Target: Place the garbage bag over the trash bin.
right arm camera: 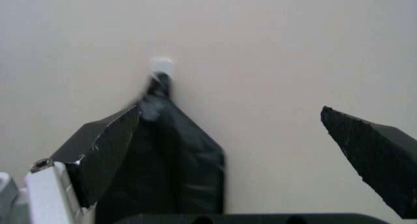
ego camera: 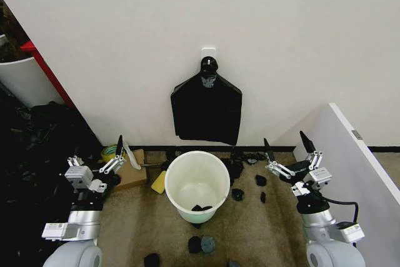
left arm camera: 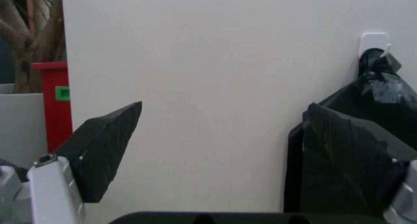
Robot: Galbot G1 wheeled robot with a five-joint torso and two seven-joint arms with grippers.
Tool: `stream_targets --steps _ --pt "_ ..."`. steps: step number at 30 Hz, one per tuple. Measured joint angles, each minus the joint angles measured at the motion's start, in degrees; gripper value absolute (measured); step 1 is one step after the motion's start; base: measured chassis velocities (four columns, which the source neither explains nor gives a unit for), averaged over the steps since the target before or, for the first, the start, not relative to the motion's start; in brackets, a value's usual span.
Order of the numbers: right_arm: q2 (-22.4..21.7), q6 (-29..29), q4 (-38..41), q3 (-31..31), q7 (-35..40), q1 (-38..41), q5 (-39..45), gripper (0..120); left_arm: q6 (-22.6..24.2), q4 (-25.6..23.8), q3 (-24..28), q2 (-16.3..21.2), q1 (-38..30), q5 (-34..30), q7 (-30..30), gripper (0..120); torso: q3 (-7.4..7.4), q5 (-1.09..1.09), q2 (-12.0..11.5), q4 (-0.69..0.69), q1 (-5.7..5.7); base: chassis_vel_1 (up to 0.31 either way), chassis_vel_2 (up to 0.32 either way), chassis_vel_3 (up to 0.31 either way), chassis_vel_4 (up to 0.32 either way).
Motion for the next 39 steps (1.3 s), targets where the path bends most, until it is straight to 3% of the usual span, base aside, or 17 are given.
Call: stream_targets --steps 16,39 --pt "0.17 -5.2 0.82 -0.93 9.79 0.11 -5.15 100 0.37 0.24 0.89 -0.98 -0.42 1.35 -2.13 100 0.0 0.0 0.0 0.0 0.0 0.0 0.0 0.0 0.0" --pt "0.7 -4.36 0.8 -1.82 8.17 0.31 -4.72 100 0.28 -0.23 1.5 -0.88 -0.28 1.74 -3.39 100 0.0 0.0 0.0 -0.01 0.0 0.0 0.0 0.0 0.0"
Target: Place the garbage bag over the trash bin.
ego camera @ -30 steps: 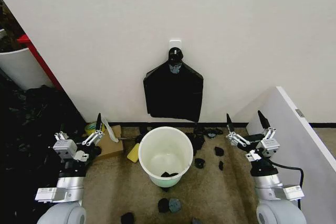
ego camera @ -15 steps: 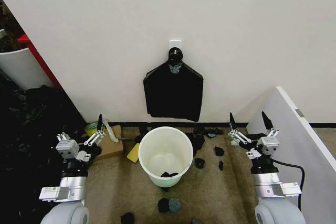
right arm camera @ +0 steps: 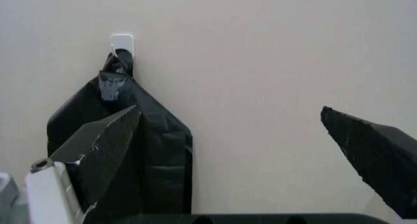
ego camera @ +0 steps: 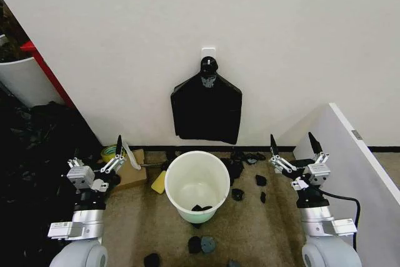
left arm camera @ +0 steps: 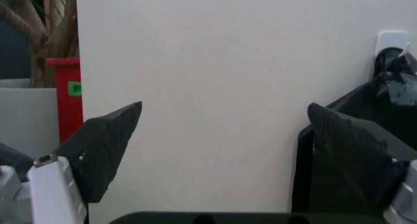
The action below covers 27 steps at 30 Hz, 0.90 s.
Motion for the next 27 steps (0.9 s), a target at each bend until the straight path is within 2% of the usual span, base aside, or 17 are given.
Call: stream_targets --steps 7,11,17,22,23,27 --pt "-0.77 -1.01 -1.27 -0.51 -1.06 1.25 1.47 100 -1.23 -0.95 0.09 1.98 0.56 -0.89 -2.09 100 0.0 -0.01 0.0 0.01 0.0 0.0 0.0 0.0 0.0" --pt "-2.47 -0.62 -4.16 -0.99 -2.14 4.13 3.71 100 0.16 -2.03 -0.29 4.94 0.08 -4.8 -3.68 100 0.0 0.0 0.0 0.0 0.0 0.0 0.0 0.0 0.0" --pt "-4.82 -2.82 -8.14 -4.62 -2.24 10.88 9.49 100 0.63 -2.68 -0.37 4.36 1.3 -6.53 -3.75 100 0.0 0.01 0.0 0.0 0.0 0.0 0.0 0.0 0.0" --pt "-5.65 -5.77 -14.98 -13.11 -1.48 22.67 18.06 100 0.32 -2.56 -1.23 3.72 2.57 -5.1 -3.61 100 0.01 -0.01 -0.01 0.01 0.02 0.0 0.0 0.0 0.0" --pt "-5.65 -5.77 -14.98 -13.11 -1.48 22.67 18.06 100 0.32 -2.56 -1.23 3.72 2.57 -5.1 -3.61 100 0.01 -0.01 -0.01 0.01 0.02 0.0 0.0 0.0 0.0" --pt "-4.08 -7.98 -18.8 -18.98 -0.43 29.93 26.09 100 0.45 -2.42 -2.09 3.79 2.72 -4.17 -4.02 100 0.0 -0.01 -0.03 0.01 0.01 0.0 0.0 0.0 0.0"
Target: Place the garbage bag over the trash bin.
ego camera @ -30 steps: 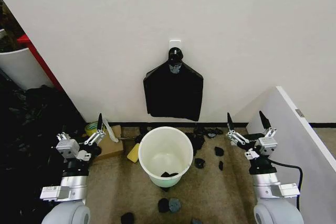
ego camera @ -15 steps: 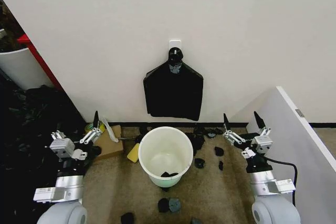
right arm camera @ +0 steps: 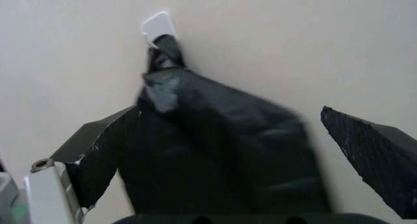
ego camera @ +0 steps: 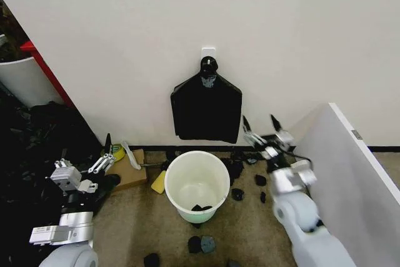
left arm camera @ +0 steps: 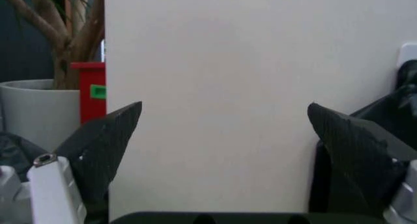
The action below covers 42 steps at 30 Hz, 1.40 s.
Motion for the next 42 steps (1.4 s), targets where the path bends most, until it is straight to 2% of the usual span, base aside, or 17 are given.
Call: stream_targets --steps 3,6,9,19,26,38,42 --pt "2.21 -0.83 -4.31 -4.01 0.39 5.47 5.56 100 0.24 1.17 -0.19 -0.13 -0.66 0.45 -0.59 100 0.01 0.0 0.0 0.0 0.0 0.0 0.0 0.0 0.0" --pt "3.81 -1.0 -7.3 -5.73 0.21 8.71 7.45 100 0.36 1.65 -0.11 -0.35 -1.03 0.76 -0.73 100 0.0 -0.01 0.0 0.0 0.0 0.0 0.0 0.0 0.0" --pt "6.06 0.18 -12.35 -7.24 -1.67 12.93 6.18 100 0.43 2.05 0.06 -0.55 -1.36 1.21 -0.88 100 0.0 0.01 0.0 0.0 0.0 0.0 0.0 0.0 0.0" --pt "11.65 1.94 -18.26 -8.8 -4.73 19.47 7.68 100 0.45 2.51 -0.14 -0.03 -1.88 1.48 -1.8 100 0.0 0.01 0.01 0.0 -0.01 0.0 0.0 0.0 0.0" --pt "13.84 2.69 -20.88 -7.57 -6.25 20.56 4.84 99 0.31 2.97 -0.2 0.38 -2.4 1.5 -2.08 100 -0.01 0.0 0.03 0.0 -0.01 0.0 0.0 0.0 0.0" --pt "13.73 2.74 -19.57 -6.69 -6.56 17.38 3.36 100 -0.02 4.05 0.07 0.47 -2.92 1.65 -2.27 100 -0.01 0.01 0.03 -0.01 -0.01 0.0 0.0 0.0 0.0" --pt "13.98 2.72 -19.89 -6.66 -7.03 17.51 5.15 99 -0.04 4.11 0.16 0.41 -2.93 1.8 -2.28 100 0.0 0.01 0.03 0.0 -0.01 0.0 0.0 0.0 0.0"
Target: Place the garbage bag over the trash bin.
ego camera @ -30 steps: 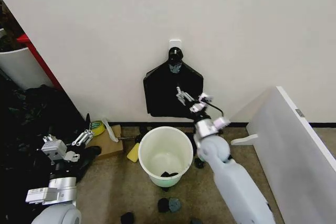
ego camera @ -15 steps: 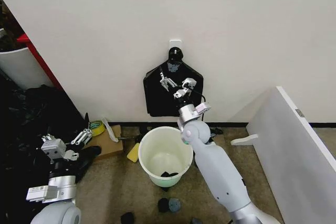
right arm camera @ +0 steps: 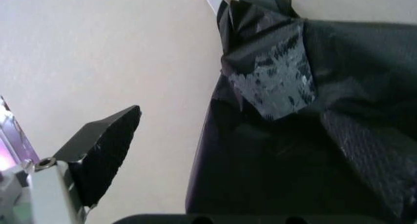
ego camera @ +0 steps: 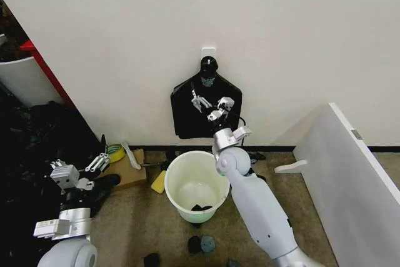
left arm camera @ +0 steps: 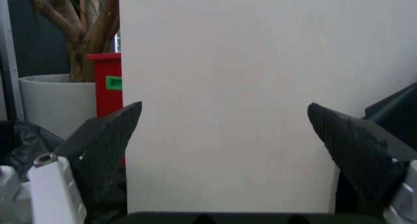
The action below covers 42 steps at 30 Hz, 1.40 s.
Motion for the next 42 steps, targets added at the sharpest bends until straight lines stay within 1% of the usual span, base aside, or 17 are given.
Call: stream_targets --steps 4,6,10,13,15,16,20,21,24,27,29,33,34,35,38,40,42 --pt "0.37 -1.25 0.23 0.0 0.09 0.97 7.63 98 -0.02 -0.11 0.0 -0.03 0.31 0.03 -0.05 100 0.0 0.0 0.0 0.0 0.0 0.0 0.0 0.0 0.0" --pt "0.4 -1.44 0.3 0.03 0.03 1.11 9.05 97 -0.04 -0.17 -0.02 -0.02 0.4 0.05 -0.09 100 0.0 -0.01 0.0 0.01 0.0 0.0 0.0 0.0 0.0" --pt "0.37 -1.62 0.58 0.0 -0.9 1.17 11.29 84 -0.07 -0.31 -0.1 -0.01 0.52 0.16 -0.26 100 0.0 0.0 0.0 0.0 0.0 0.0 0.0 0.0 0.0" --pt "0.34 -1.62 1.31 -0.18 -1.83 1.16 13.29 69 -0.12 -0.3 -0.06 -0.07 0.61 0.39 -0.33 100 0.0 0.0 0.0 0.0 0.0 0.0 0.0 0.0 0.0" --pt "0.34 -1.61 1.57 -0.23 -2.28 1.2 14.12 66 -0.13 -0.29 0.0 -0.1 0.65 0.47 -0.34 100 0.0 -0.01 0.0 0.0 0.0 0.0 0.0 0.0 0.0" --pt "0.34 -1.57 1.68 -0.25 -2.72 1.34 14.66 61 -0.15 -0.27 0.04 -0.09 0.66 0.54 -0.35 100 0.0 0.0 0.0 0.0 0.0 0.0 0.0 0.0 0.0" --pt "0.38 -1.44 1.56 -0.24 -3.12 1.93 14.89 45 -0.17 -0.18 0.05 -0.03 0.66 0.58 -0.39 100 0.0 -0.01 0.0 0.0 0.0 0.0 0.0 0.0 0.0" --pt "0.38 -1.44 1.56 -0.24 -3.12 1.93 14.89 45 -0.17 -0.18 0.05 -0.03 0.66 0.58 -0.39 100 0.0 -0.01 0.0 0.0 0.0 0.0 0.0 0.0 0.0" --pt "0.42 -1.43 1.21 -0.13 -3.1 2.03 14.77 34 -0.18 -0.11 0.04 0.08 0.66 0.59 -0.41 100 0.0 0.0 0.0 0.0 0.0 0.0 0.0 0.0 0.0" --pt "0.43 -1.43 0.91 0.05 -2.37 1.96 14.62 20 -0.18 0.06 0.04 0.16 0.62 0.65 -0.44 100 0.0 0.0 0.0 0.0 0.0 0.0 0.0 0.0 0.0" --pt "0.42 -1.45 0.88 0.13 -2.07 1.88 14.71 20 -0.19 0.13 0.05 0.18 0.59 0.7 -0.45 100 0.0 0.0 0.0 0.0 0.0 0.0 0.0 0.0 0.0" --pt "0.43 -1.52 0.83 0.43 -1.51 1.7 15.65 36 -0.23 0.42 0.2 0.18 0.45 0.89 -0.47 100 0.0 -0.01 0.0 0.0 0.0 0.0 0.0 0.0 0.0" --pt "0.47 -1.56 0.84 0.47 -1.39 1.69 16.07 42 -0.24 0.47 0.24 0.18 0.43 0.92 -0.48 100 0.0 -0.01 0.0 0.0 0.0 0.0 0.0 0.0 0.0" --pt "0.47 -1.56 0.84 0.47 -1.39 1.69 16.07 42 -0.24 0.47 0.24 0.18 0.43 0.92 -0.48 100 0.0 -0.01 0.0 0.0 0.0 0.0 0.0 0.0 0.0" --pt "0.73 -1.85 1.02 0.69 -0.78 1.65 17.89 55 -0.27 0.6 0.27 0.18 0.37 0.97 -0.49 100 0.0 -0.01 0.0 0.0 0.0 0.0 0.0 0.0 0.0" --pt "0.83 -2.0 1.09 0.77 -0.5 1.65 18.65 60 -0.3 0.64 0.27 0.18 0.33 0.98 -0.5 100 0.0 0.0 0.0 0.0 0.0 0.0 0.0 0.0 0.0" --pt "0.99 -2.36 1.25 0.86 0.18 1.64 20.07 70 -0.34 0.78 0.35 0.09 0.28 1.08 -0.51 100 0.0 0.0 0.0 0.0 0.0 0.0 0.0 0.0 0.0"
